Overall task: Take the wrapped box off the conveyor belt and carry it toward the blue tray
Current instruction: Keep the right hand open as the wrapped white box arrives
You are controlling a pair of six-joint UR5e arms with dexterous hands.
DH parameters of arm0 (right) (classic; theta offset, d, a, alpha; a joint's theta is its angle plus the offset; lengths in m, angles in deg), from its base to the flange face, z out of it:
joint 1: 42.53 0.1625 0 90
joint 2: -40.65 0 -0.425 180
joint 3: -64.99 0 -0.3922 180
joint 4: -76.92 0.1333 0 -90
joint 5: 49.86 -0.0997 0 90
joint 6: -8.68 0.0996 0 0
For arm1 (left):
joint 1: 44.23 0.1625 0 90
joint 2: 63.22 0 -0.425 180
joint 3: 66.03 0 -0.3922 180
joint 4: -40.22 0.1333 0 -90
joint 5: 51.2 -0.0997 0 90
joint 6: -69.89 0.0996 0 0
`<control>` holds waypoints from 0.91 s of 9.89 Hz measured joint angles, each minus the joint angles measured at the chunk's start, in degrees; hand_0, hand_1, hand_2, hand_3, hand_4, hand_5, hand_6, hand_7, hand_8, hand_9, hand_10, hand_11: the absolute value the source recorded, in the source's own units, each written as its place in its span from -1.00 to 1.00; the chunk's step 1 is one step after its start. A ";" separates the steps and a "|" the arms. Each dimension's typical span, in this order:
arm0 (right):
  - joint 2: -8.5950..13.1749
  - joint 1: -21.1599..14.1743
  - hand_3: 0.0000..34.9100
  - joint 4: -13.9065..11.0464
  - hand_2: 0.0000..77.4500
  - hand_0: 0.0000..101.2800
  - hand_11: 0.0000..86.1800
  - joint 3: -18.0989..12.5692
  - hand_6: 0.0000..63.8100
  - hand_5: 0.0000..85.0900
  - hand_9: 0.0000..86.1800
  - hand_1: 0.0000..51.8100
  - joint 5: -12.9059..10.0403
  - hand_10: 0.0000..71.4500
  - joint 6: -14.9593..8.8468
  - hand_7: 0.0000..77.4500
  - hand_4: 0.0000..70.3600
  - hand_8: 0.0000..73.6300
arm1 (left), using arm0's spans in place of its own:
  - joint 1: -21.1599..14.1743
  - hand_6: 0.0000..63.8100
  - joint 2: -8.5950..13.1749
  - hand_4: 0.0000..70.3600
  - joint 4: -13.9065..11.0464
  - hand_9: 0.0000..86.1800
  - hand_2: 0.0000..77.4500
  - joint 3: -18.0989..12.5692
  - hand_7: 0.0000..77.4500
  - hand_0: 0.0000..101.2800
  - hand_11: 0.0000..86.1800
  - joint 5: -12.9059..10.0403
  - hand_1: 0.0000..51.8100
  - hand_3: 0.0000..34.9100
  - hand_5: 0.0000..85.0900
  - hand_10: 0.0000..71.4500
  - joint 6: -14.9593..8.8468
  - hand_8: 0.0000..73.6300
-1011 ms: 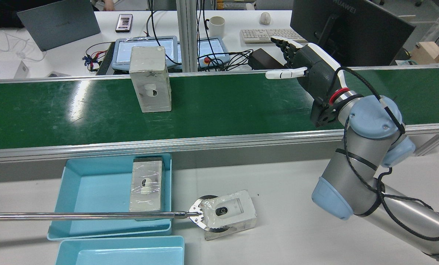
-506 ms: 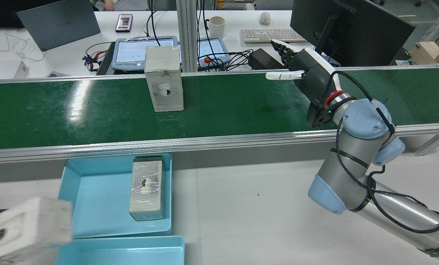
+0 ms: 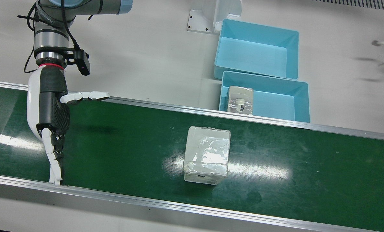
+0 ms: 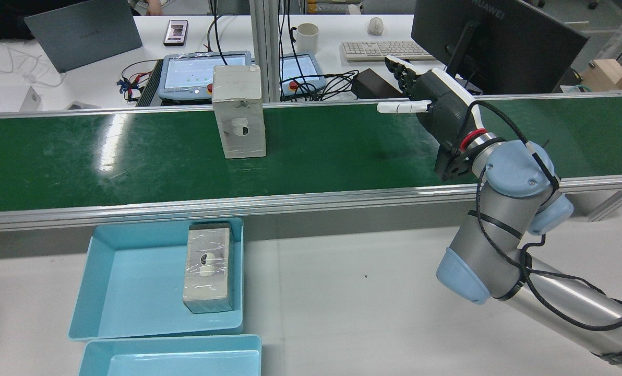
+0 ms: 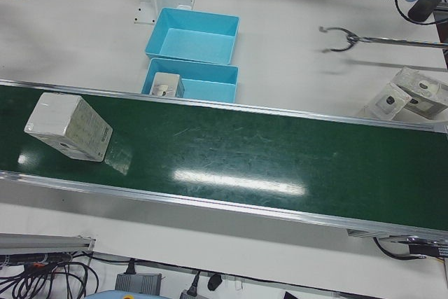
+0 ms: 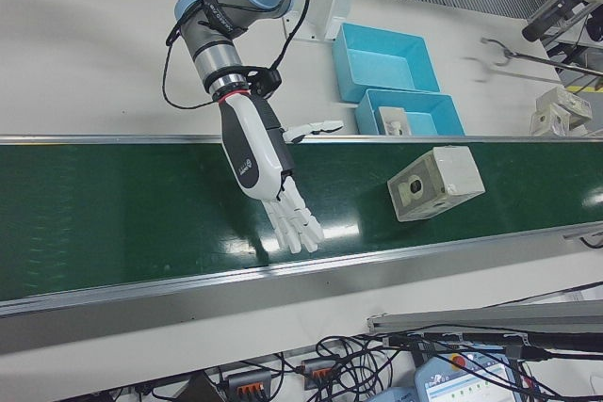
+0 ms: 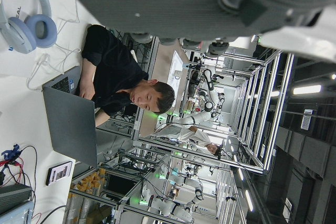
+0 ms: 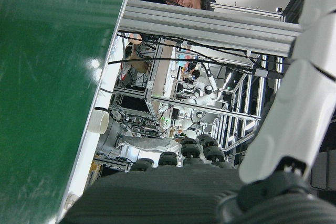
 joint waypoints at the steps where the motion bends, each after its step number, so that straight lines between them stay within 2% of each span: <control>1: 0.04 -0.08 -1.00 0.00 -0.73 -0.21 -0.96 0.05 -1.00 -0.85 -0.96 -0.64 0.00 -0.98 0.02 -1.00 -0.89 -0.96 | 0.00 -1.00 0.00 -1.00 0.00 -1.00 -0.99 0.00 -0.99 -1.00 -1.00 0.00 -1.00 -1.00 -0.97 -1.00 0.00 -1.00; 9: 0.15 -0.38 -1.00 0.00 -0.72 -0.21 -0.96 0.21 -1.00 -0.81 -0.96 -0.64 0.00 -1.00 -0.05 -1.00 -0.88 -0.96 | 0.00 -1.00 0.00 -1.00 0.00 -1.00 -0.99 0.00 -1.00 -1.00 -1.00 0.00 -1.00 -1.00 -0.97 -0.98 0.00 -1.00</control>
